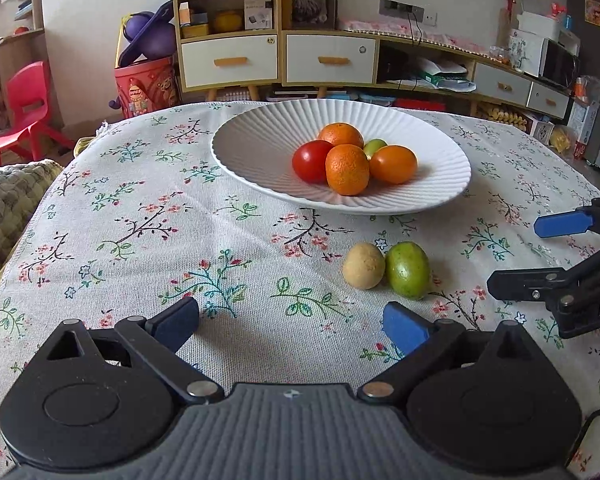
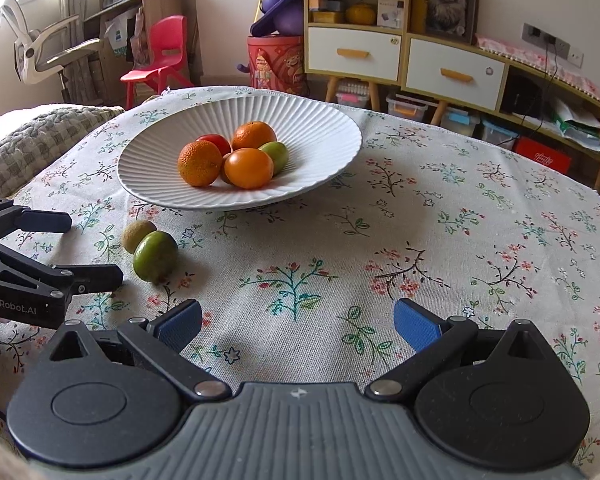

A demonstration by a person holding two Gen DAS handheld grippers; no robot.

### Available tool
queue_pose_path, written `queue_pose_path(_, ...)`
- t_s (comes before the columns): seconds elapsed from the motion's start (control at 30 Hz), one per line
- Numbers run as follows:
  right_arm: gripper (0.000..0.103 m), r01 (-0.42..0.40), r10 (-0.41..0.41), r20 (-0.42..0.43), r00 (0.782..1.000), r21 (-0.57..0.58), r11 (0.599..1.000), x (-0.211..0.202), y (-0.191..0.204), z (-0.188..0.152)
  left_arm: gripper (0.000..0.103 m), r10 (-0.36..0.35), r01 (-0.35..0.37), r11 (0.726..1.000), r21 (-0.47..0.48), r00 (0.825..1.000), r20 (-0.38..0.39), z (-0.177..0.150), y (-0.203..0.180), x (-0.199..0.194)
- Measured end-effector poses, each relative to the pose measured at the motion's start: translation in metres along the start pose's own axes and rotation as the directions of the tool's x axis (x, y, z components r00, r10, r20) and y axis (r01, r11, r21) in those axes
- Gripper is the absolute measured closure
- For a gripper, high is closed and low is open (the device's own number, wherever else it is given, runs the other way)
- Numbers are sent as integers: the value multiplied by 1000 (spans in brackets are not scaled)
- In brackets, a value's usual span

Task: Organize fruits
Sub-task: 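Withdraw both open grippers from the plate toward the lime and brown fruit, then grasp the small brown fruit with the left gripper while the right gripper grasps the green lime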

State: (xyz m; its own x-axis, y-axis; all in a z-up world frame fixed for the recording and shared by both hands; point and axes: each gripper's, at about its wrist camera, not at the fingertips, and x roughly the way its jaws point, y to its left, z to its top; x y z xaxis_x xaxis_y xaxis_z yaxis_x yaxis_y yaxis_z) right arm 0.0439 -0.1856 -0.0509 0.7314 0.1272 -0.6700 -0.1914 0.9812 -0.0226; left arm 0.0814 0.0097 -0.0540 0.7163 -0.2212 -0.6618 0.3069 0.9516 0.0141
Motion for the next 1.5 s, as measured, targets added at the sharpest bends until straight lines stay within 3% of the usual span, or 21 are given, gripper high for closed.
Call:
queue_pose_path(0.1, 0, 5, -5, -27, 1000, 0, 1000, 6, -3, -1, 24, -19, 19, 1000, 14, 1000, 11, 3, -3, 2)
queue_pose_path(0.33, 0, -1, 1, 3, 1000, -17, 1000, 7, -2, -3, 42, -53, 52, 998, 33, 998, 25, 9, -11, 6)
queue_pose_path(0.5, 0, -13, 14, 17, 1000, -35, 999, 7, -1, -3, 63, -88, 87, 996, 35, 996, 26, 14, -16, 8)
queue_pose_path(0.63, 0, -18, 19, 22, 1000, -37, 999, 10, -2, -1, 74, -101, 101, 995, 26, 994, 30, 15, -14, 10)
queue_pose_path(0.73, 0, -21, 22, 26, 999, -42, 999, 10, -1, 0, 92, -97, 97, 995, 2, 995, 30, 16, -8, 10)
queue_pose_path(0.9, 0, -43, 45, 27, 999, -56, 997, 11, 2, 0, 93, -105, 106, 994, -36, 994, 14, 17, 2, 6)
queue_pose_path(1.37, 0, -123, 128, 26, 991, -155, 980, 18, 32, 9, 94, -26, 23, 996, -88, 999, -36, 14, 26, -8)
queue_pose_path(1.5, 8, -139, 145, 30, 989, -168, 976, 20, 38, 11, 94, -27, 23, 995, -97, 999, -40, 11, 32, -11)
